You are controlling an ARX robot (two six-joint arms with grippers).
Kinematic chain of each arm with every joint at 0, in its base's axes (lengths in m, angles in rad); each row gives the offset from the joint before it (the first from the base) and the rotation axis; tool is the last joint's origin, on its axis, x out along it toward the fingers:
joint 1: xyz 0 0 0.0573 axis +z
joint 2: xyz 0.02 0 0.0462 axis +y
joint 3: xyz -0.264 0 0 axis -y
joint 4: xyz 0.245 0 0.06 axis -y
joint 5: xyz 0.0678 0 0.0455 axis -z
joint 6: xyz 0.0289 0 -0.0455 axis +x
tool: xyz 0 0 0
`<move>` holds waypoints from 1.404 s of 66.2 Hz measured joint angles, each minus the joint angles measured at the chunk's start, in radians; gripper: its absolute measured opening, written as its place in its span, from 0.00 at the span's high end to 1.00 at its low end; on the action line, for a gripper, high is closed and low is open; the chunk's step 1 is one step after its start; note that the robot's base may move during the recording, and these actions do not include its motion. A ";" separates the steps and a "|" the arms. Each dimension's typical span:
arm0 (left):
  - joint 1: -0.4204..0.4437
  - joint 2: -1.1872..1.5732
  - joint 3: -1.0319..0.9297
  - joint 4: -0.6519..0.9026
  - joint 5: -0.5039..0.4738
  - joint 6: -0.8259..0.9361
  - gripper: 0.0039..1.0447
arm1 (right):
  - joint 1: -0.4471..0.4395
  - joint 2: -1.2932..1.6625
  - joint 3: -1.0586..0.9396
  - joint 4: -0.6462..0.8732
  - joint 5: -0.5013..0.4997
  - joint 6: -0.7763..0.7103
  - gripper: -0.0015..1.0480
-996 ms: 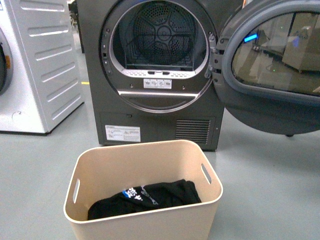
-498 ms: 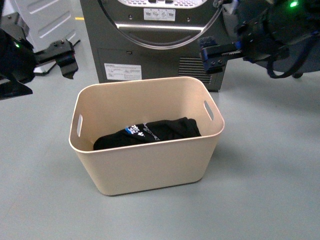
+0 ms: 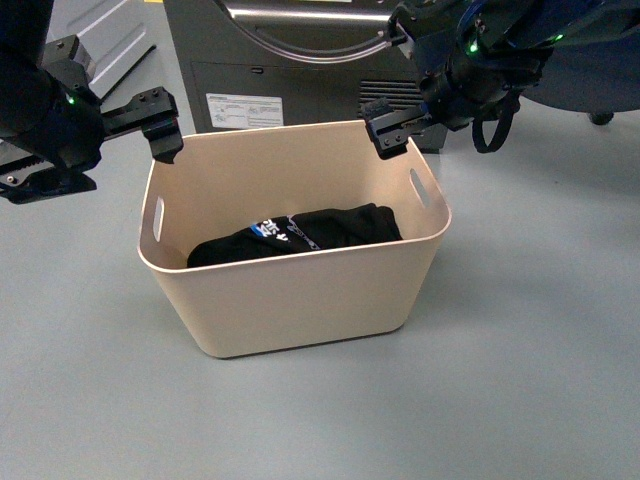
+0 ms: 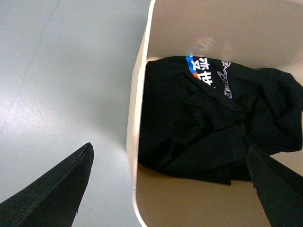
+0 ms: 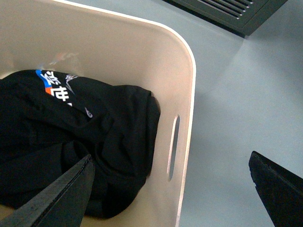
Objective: Move hamper under clothes hanger
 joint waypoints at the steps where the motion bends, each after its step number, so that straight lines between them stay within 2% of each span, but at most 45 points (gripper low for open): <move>1: 0.003 0.002 0.001 -0.001 -0.001 0.003 0.06 | 0.000 0.005 0.004 -0.001 0.002 0.000 0.08; 7: 0.031 0.026 0.024 -0.016 0.000 0.021 0.06 | 0.000 0.040 0.026 -0.008 0.008 0.002 0.08; 8: 0.074 0.126 0.102 -0.034 0.010 0.092 0.06 | 0.000 0.094 0.070 -0.011 0.039 0.006 0.08; 40: 0.042 0.264 0.229 -0.051 0.015 0.154 0.06 | -0.014 0.206 0.212 -0.048 0.081 0.030 0.08; 93: 0.031 0.308 0.255 -0.031 0.006 0.170 0.06 | 0.002 0.309 0.308 -0.081 0.117 0.075 0.13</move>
